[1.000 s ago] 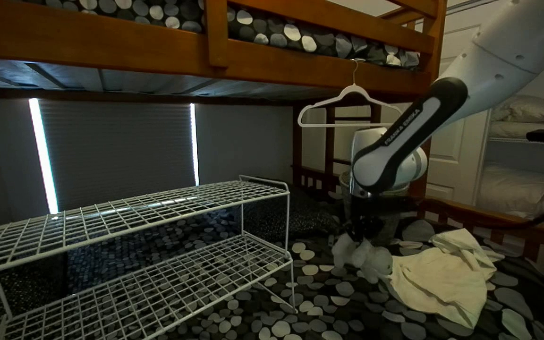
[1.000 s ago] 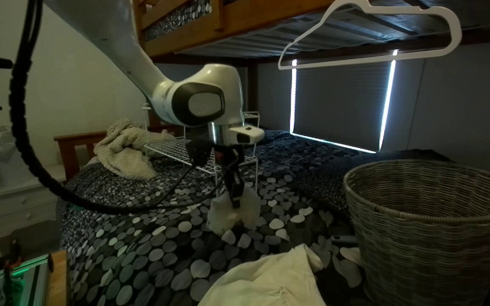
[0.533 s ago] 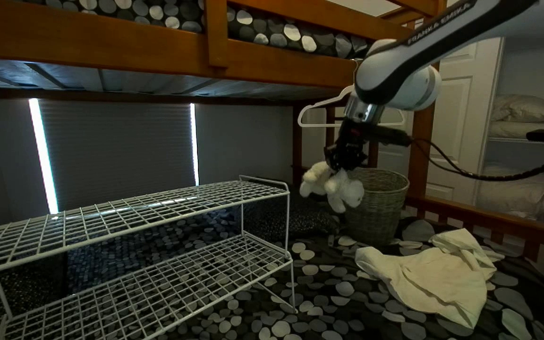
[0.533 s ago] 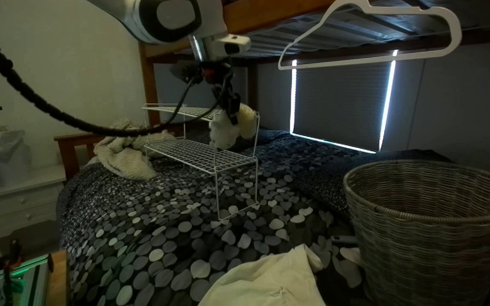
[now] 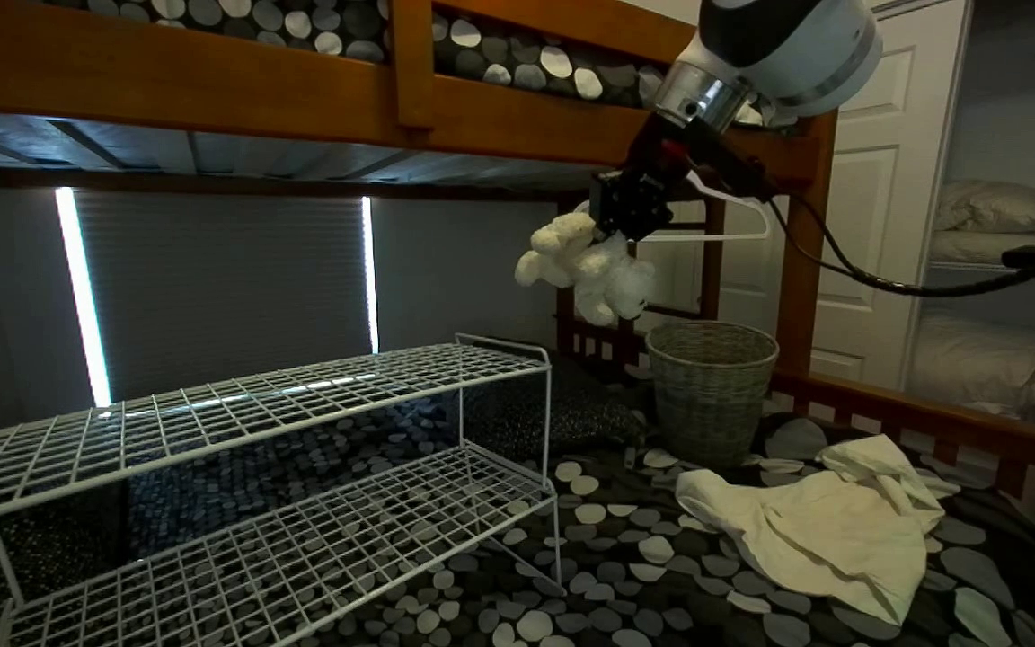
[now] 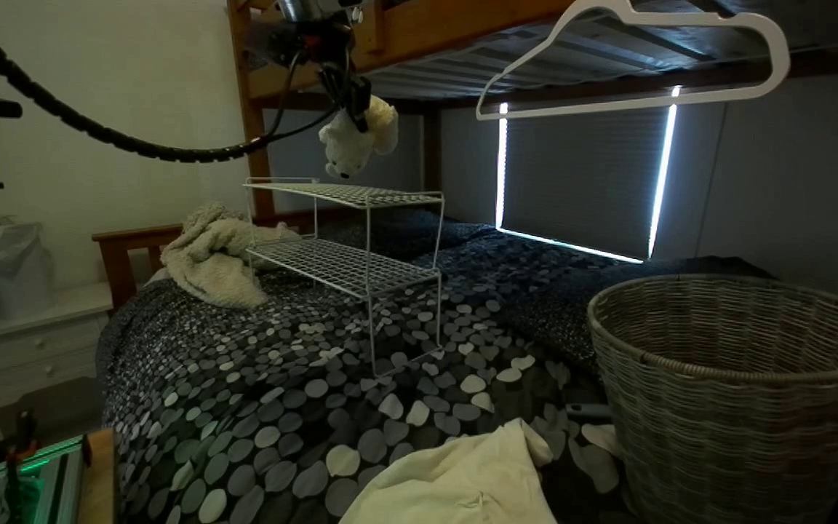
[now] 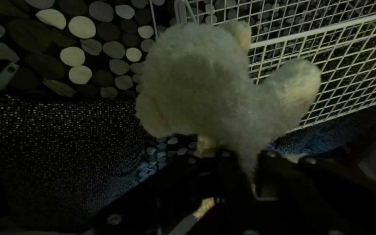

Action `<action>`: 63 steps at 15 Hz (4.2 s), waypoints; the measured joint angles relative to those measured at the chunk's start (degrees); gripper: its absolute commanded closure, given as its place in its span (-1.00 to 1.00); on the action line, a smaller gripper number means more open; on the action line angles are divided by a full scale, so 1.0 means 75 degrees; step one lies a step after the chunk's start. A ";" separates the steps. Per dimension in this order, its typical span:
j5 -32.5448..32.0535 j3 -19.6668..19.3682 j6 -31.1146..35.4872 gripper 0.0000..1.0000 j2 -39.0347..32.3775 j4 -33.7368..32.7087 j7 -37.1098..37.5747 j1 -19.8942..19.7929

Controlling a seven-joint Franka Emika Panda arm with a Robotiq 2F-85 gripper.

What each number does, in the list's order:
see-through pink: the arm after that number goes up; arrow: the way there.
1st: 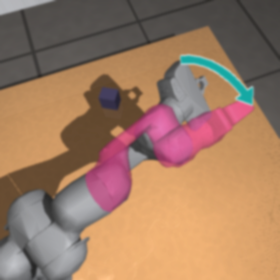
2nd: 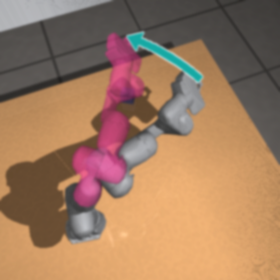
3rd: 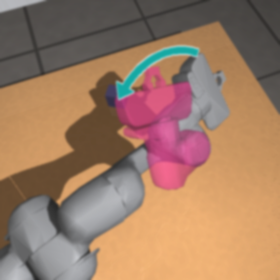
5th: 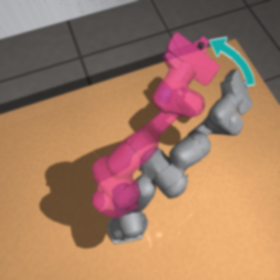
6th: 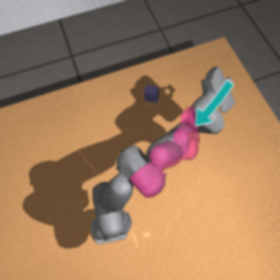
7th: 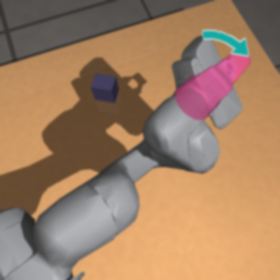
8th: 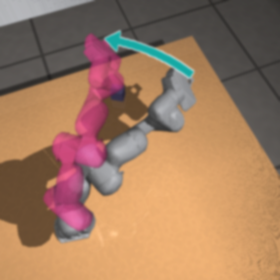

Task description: Lift the white bear and put it on the white stand on the first shelf

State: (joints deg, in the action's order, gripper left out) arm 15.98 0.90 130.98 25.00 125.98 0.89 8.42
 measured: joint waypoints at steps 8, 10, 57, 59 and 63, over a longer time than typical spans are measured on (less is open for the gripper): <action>0.0028 0.0072 0.0000 0.94 -0.0057 -0.0053 -0.0029 0.0038; 0.0025 0.0310 0.0001 0.94 -0.0049 -0.0290 -0.0108 0.0215; -1.6020 0.3352 0.4820 -0.52 -0.1024 0.0855 0.6506 -0.0909; -1.6298 0.3343 0.4866 -0.79 -0.1143 0.0755 0.6821 -0.0903; -1.6170 0.3134 0.5736 -1.00 -0.1367 0.0567 0.6728 -0.0944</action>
State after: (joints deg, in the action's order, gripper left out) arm -105.30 24.41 174.00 14.75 130.23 51.34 1.34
